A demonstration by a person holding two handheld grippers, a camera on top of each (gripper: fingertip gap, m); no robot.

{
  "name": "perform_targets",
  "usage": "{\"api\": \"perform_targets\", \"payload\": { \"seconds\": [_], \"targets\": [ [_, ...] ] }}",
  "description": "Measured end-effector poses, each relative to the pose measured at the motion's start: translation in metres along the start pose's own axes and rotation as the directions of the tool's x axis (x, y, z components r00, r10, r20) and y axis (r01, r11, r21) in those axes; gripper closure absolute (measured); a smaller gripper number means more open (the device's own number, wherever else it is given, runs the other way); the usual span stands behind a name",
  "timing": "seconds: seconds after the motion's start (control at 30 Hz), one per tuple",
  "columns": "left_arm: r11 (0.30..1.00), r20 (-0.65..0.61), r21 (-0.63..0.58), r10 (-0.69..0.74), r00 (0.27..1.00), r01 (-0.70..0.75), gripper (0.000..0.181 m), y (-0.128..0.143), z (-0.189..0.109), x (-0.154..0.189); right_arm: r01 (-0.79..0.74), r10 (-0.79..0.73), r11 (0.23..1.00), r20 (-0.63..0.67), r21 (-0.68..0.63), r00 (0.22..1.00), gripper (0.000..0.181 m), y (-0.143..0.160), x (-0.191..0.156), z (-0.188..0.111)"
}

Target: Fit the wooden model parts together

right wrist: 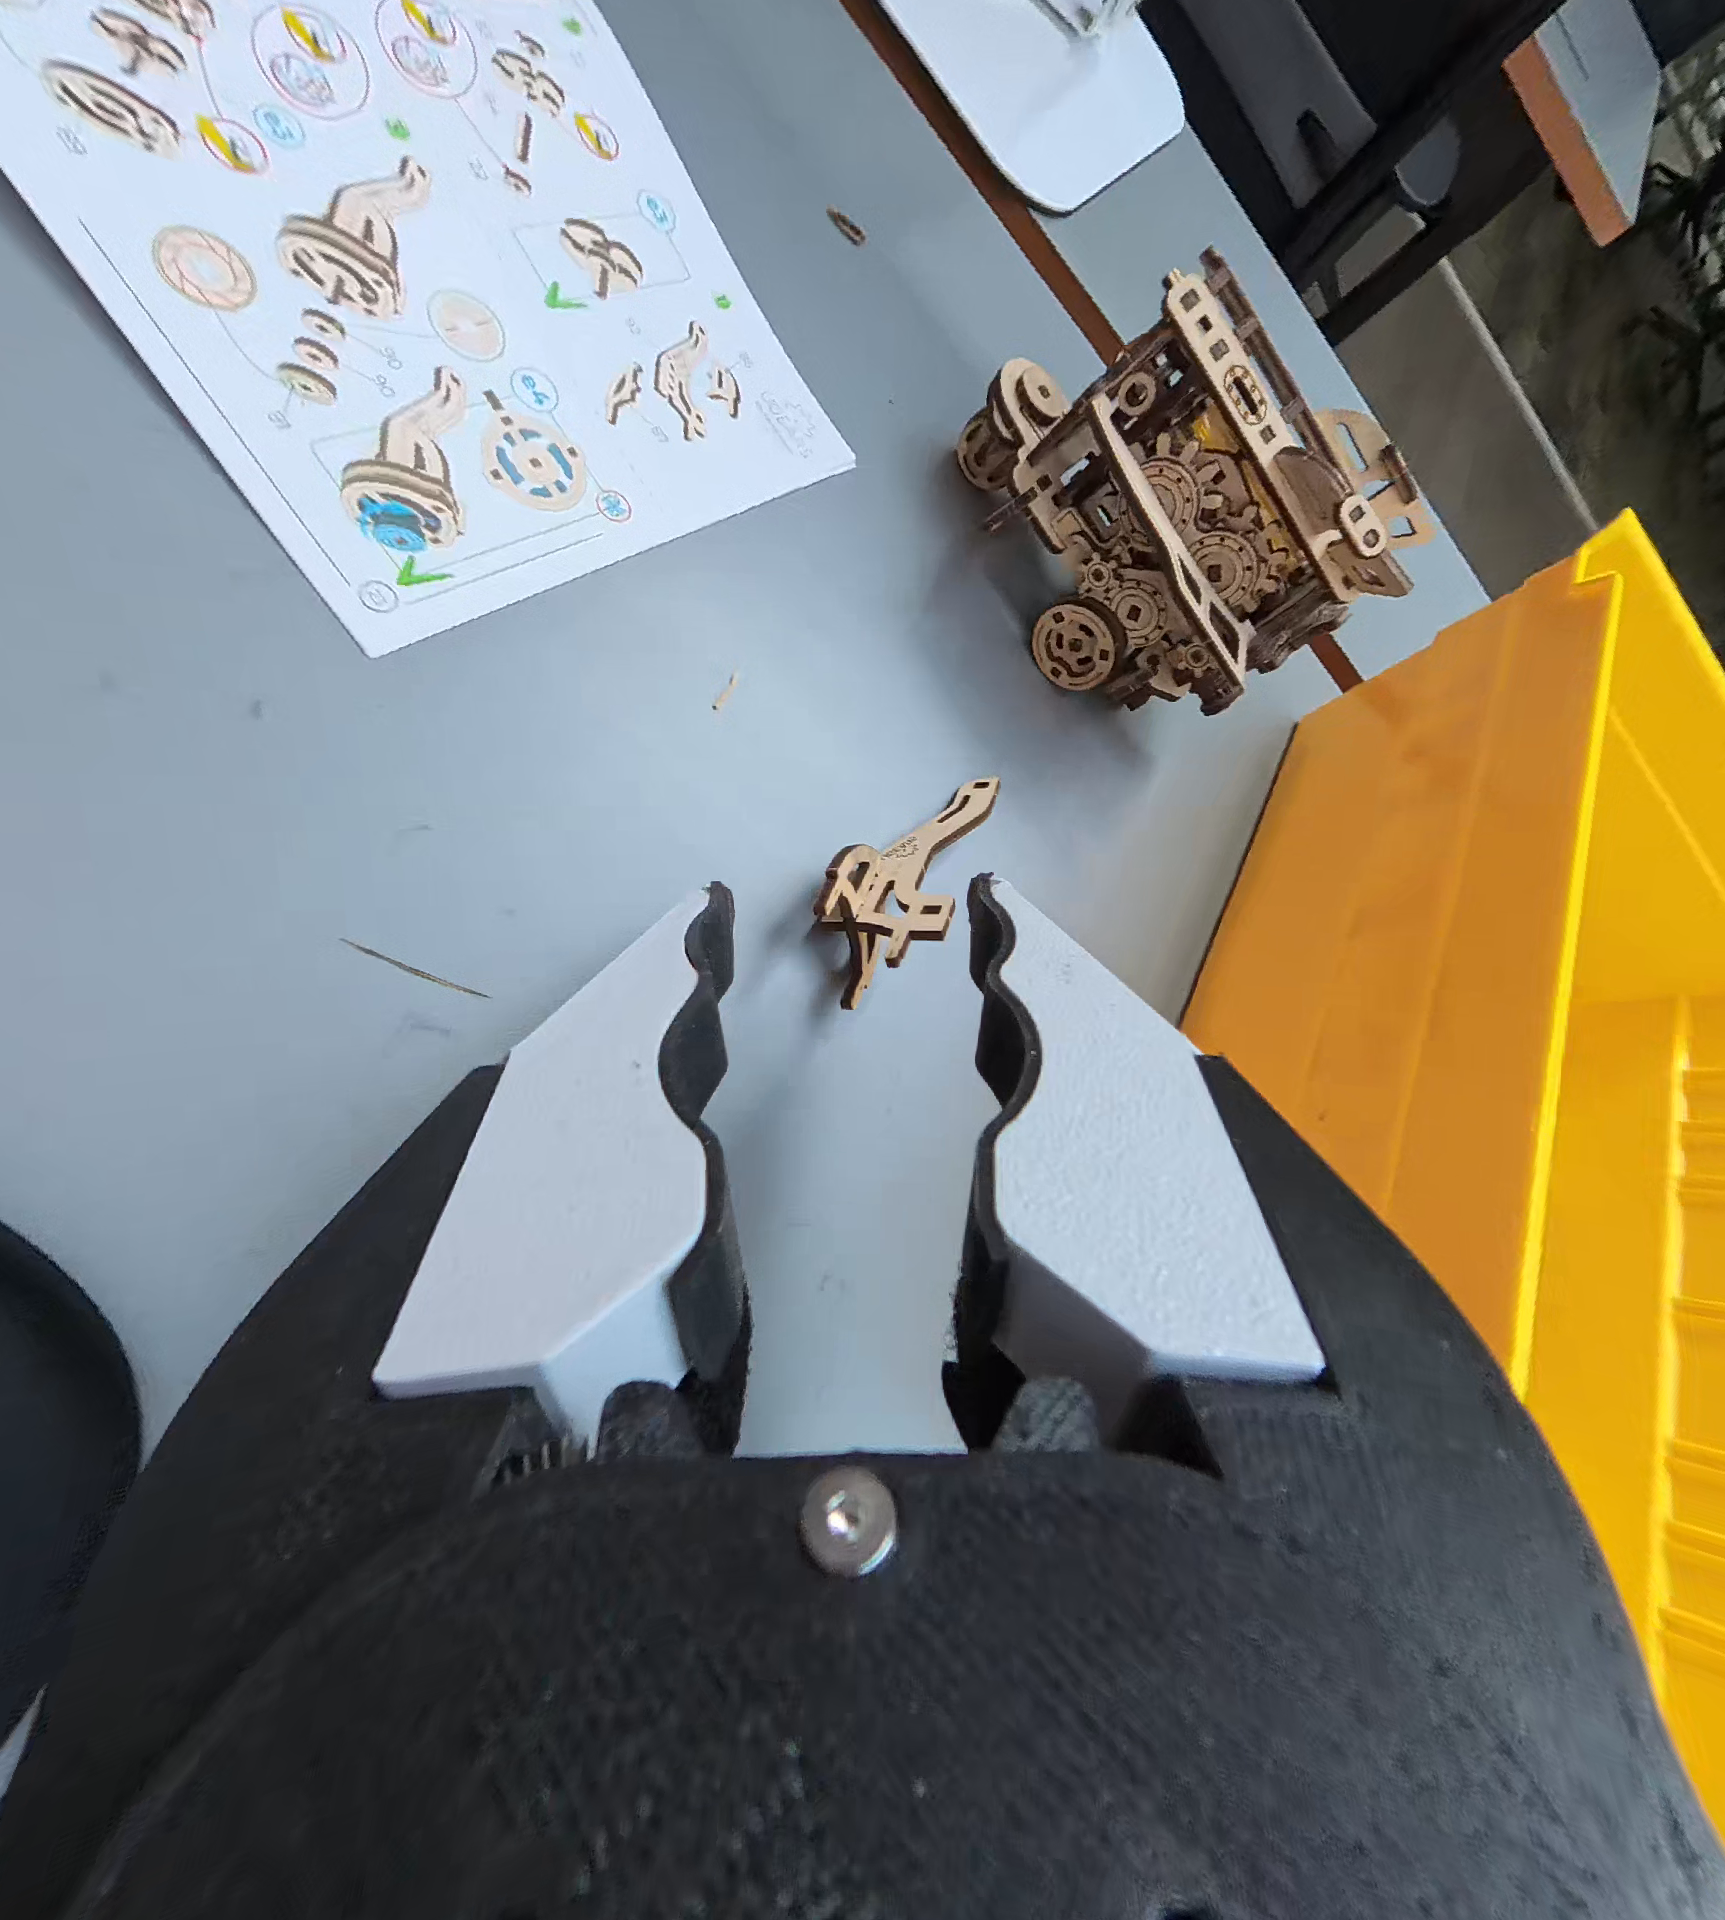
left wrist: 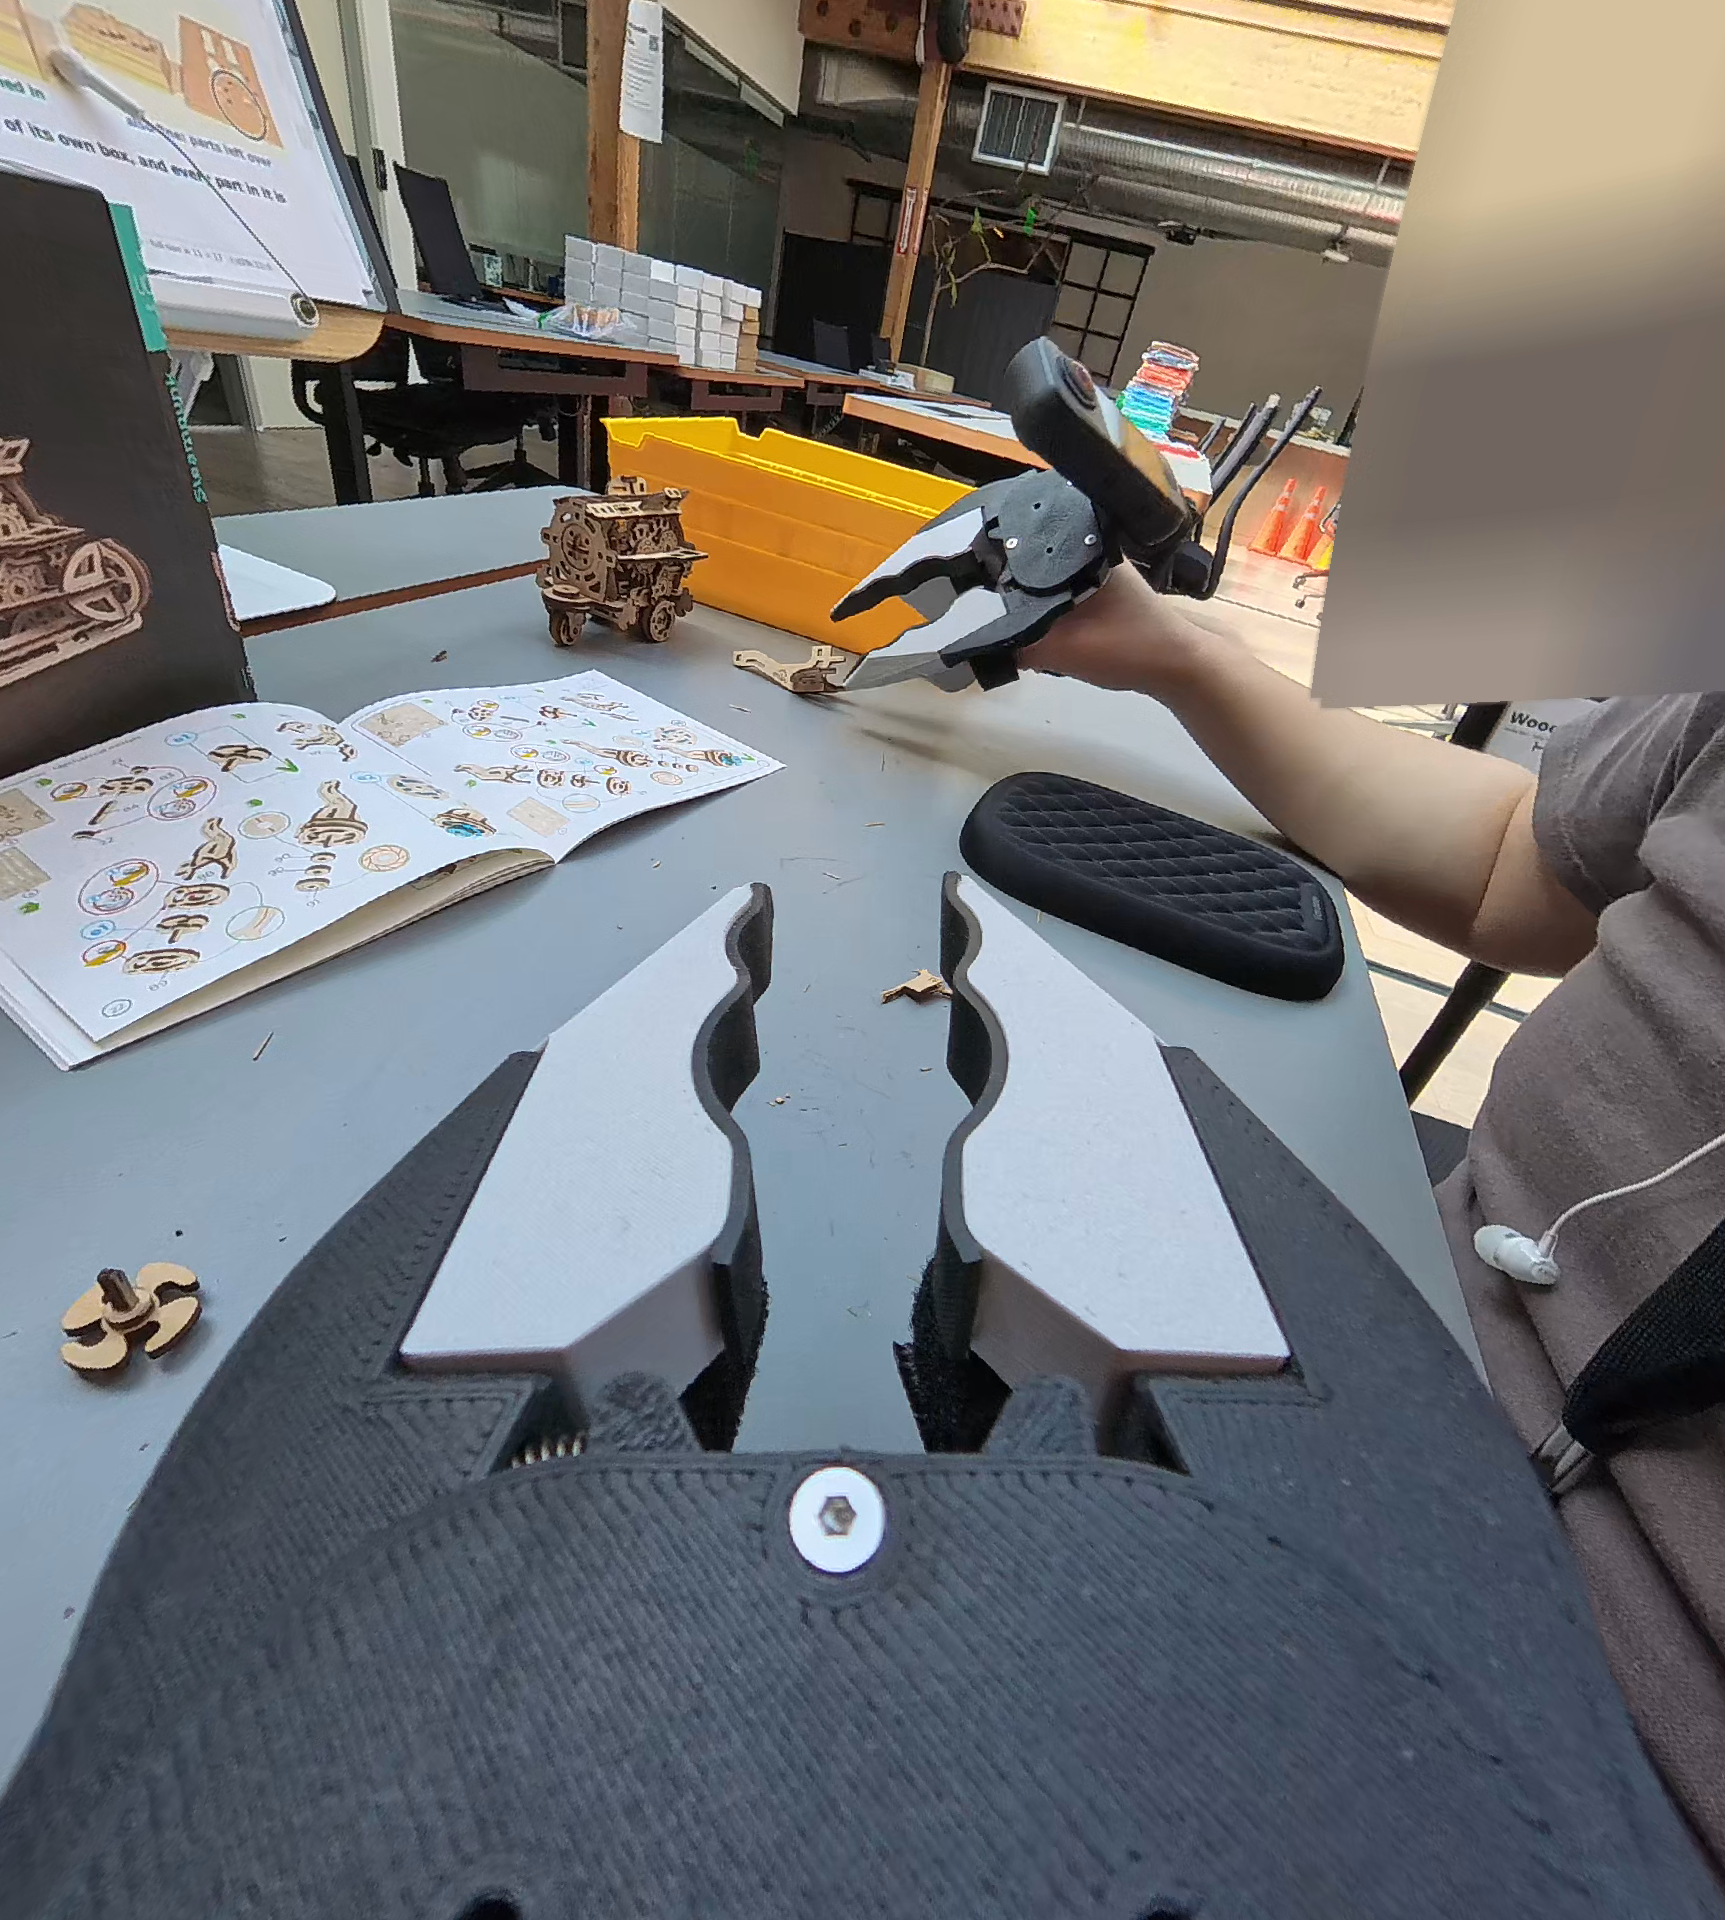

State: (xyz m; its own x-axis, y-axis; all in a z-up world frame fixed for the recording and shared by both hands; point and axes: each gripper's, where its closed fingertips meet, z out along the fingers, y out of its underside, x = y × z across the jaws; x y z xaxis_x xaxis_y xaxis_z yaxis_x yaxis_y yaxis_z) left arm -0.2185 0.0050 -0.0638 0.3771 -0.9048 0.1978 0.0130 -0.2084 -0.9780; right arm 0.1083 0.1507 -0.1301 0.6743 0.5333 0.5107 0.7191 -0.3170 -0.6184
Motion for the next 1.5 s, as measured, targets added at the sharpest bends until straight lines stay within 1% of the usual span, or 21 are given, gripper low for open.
{"api": "perform_targets", "payload": {
  "seconds": [0.07, 0.13, 0.4, 0.47, 0.63, 0.87, 0.93, 1.03, 1.13, 1.3, 1.4, 1.5],
  "targets": [
    [1.0, -0.002, -0.005, 0.003, 1.0, -0.003, 0.151, 0.001, 0.001, 0.001, 0.072, -0.074, 0.996, -0.055, -0.046, 0.996, 0.136, 0.005, 0.005, 0.006],
    [1.0, -0.001, -0.009, 0.007, 1.0, -0.007, 0.151, 0.002, 0.0, 0.001, 0.092, -0.097, 0.993, -0.079, -0.071, 0.992, 0.136, 0.009, 0.007, 0.012],
    [1.0, -0.019, -0.018, 0.013, 1.0, -0.013, 0.151, 0.003, 0.002, 0.006, -0.058, 0.056, 0.995, -0.03, -0.08, 0.998, 0.136, 0.017, 0.008, 0.022],
    [1.0, -0.019, -0.024, 0.016, 1.0, -0.017, 0.151, 0.004, 0.003, 0.006, -0.096, 0.096, 0.992, -0.004, -0.079, 0.995, 0.14, 0.019, 0.006, 0.023],
    [1.0, -0.023, -0.023, 0.015, 1.0, -0.016, 0.151, 0.004, 0.003, 0.007, -0.173, 0.174, 0.984, 0.018, -0.043, 0.985, 0.151, 0.017, 0.01, 0.019],
    [0.999, -0.028, -0.027, 0.019, 0.999, -0.019, 0.151, 0.004, 0.003, 0.008, -0.27, 0.27, 0.963, 0.062, -0.008, 0.961, 0.152, 0.017, 0.01, 0.016],
    [0.999, -0.028, -0.03, 0.017, 0.999, -0.018, 0.151, 0.005, 0.004, 0.008, -0.276, 0.276, 0.961, 0.072, -0.001, 0.959, 0.15, 0.017, 0.009, 0.015],
    [0.999, -0.027, -0.031, 0.019, 0.999, -0.02, 0.151, 0.005, 0.004, 0.008, -0.28, 0.273, 0.959, 0.138, 0.037, 0.952, 0.141, 0.012, -0.002, 0.012],
    [0.999, -0.025, -0.028, 0.02, 0.999, -0.021, 0.151, 0.005, 0.003, 0.008, -0.3, 0.291, 0.953, 0.145, 0.048, 0.946, 0.139, 0.014, -0.004, 0.009],
    [1.0, -0.024, -0.022, 0.019, 1.0, -0.02, 0.151, 0.003, 0.003, 0.008, -0.304, 0.292, 0.948, 0.124, 0.092, 0.948, 0.139, 0.016, 0.003, 0.002],
    [0.999, -0.024, -0.024, 0.021, 0.999, -0.022, 0.151, 0.004, 0.003, 0.008, -0.277, 0.262, 0.952, 0.119, 0.132, 0.958, 0.14, 0.01, 0.004, -0.003],
    [0.999, -0.024, -0.024, 0.022, 0.999, -0.023, 0.151, 0.004, 0.003, 0.008, -0.241, 0.229, 0.961, 0.099, 0.137, 0.968, 0.14, 0.009, 0.005, -0.004]
  ]
}}
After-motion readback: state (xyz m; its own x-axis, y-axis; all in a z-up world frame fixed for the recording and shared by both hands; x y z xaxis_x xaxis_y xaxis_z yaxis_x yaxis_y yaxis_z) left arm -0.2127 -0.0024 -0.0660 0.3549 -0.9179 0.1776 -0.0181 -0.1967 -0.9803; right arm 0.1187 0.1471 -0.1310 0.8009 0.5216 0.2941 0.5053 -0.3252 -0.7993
